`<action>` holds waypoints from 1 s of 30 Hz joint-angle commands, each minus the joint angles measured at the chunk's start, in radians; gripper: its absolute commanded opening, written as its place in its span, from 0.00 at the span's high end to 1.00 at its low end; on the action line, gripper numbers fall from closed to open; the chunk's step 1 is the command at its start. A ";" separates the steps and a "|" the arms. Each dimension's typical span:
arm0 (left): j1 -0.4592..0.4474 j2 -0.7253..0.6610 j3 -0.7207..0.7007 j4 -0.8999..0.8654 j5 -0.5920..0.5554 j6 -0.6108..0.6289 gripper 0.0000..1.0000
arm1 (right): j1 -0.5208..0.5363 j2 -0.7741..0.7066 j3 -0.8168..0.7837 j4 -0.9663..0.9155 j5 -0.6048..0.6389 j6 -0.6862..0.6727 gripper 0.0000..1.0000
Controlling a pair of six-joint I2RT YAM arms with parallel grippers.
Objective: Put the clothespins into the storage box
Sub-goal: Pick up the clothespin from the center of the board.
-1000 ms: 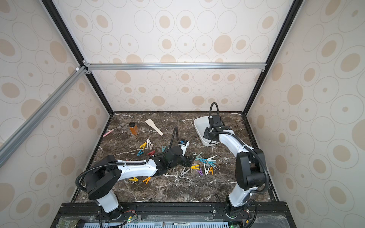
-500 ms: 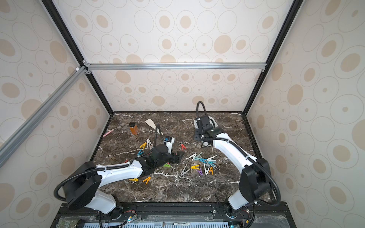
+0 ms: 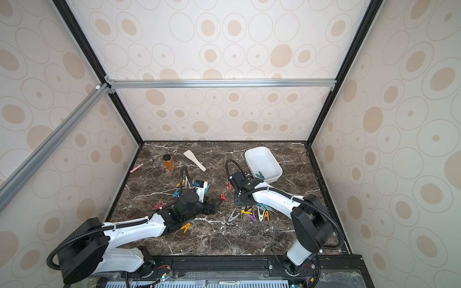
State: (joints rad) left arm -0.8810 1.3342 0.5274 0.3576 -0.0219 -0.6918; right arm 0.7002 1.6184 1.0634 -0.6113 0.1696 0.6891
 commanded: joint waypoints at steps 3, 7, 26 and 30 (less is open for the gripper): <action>-0.058 0.097 0.060 0.080 0.011 -0.045 0.11 | -0.014 0.068 -0.011 0.084 -0.009 0.078 0.66; -0.076 0.133 0.077 0.084 0.019 -0.043 0.11 | -0.021 0.102 -0.008 0.109 0.011 0.098 0.66; -0.081 0.203 0.106 0.103 0.039 -0.042 0.12 | -0.057 0.203 0.003 0.160 0.027 0.127 0.76; -0.081 0.204 0.101 0.101 0.036 -0.045 0.13 | -0.056 0.210 0.009 0.151 0.040 0.136 0.76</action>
State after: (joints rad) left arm -0.9512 1.5311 0.5976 0.4385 0.0200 -0.7193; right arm 0.6456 1.7893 1.0843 -0.4187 0.2165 0.8062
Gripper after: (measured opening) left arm 0.876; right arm 0.239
